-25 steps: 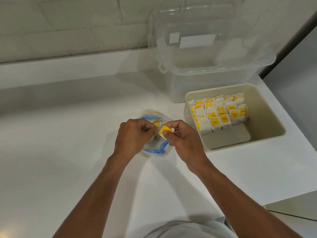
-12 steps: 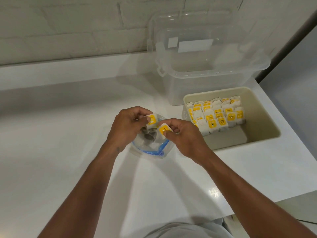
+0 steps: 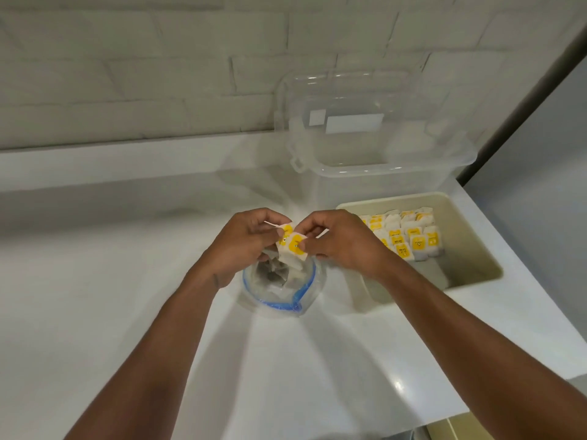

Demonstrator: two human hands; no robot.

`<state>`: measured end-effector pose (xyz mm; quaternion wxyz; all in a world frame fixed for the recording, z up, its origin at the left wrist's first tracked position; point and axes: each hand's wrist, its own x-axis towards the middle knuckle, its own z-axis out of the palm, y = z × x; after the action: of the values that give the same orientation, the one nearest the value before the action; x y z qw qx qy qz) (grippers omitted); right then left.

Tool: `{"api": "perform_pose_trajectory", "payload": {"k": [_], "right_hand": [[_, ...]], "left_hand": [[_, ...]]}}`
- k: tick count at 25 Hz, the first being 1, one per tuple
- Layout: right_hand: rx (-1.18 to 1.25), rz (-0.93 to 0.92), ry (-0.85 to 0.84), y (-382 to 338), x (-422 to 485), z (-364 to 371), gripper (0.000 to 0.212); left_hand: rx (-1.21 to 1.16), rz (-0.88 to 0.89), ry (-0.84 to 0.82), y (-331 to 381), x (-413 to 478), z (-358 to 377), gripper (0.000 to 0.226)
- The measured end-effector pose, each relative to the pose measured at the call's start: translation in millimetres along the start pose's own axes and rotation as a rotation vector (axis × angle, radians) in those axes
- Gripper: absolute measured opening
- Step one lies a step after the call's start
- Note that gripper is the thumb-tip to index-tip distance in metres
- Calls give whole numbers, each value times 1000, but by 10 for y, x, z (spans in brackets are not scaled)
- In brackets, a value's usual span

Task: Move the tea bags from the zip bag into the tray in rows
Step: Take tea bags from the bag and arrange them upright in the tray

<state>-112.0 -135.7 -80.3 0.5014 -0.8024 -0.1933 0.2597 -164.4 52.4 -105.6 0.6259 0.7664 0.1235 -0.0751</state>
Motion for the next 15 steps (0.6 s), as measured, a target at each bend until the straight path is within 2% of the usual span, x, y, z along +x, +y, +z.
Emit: {"api": "perform_pose_trajectory", "payload": {"k": [1, 5, 9, 13, 15], "right_hand": [[-8, 1, 15, -17, 9, -28, 15], [97, -1, -136, -162, -77, -182, 15], [28, 5, -26, -263, -80, -312, 13], [73, -6, -51, -324, -191, -480, 14], [-23, -18, 67, -296, -216, -530, 14]], "left_hand": [[-11, 10, -13, 55, -10, -17, 14], [33, 38, -3, 253, -16, -109, 11], [88, 47, -94, 467, -7, -107, 9], [168, 48, -123, 613, 33, -41, 6], [142, 54, -173, 666, 42, 16, 6]]}}
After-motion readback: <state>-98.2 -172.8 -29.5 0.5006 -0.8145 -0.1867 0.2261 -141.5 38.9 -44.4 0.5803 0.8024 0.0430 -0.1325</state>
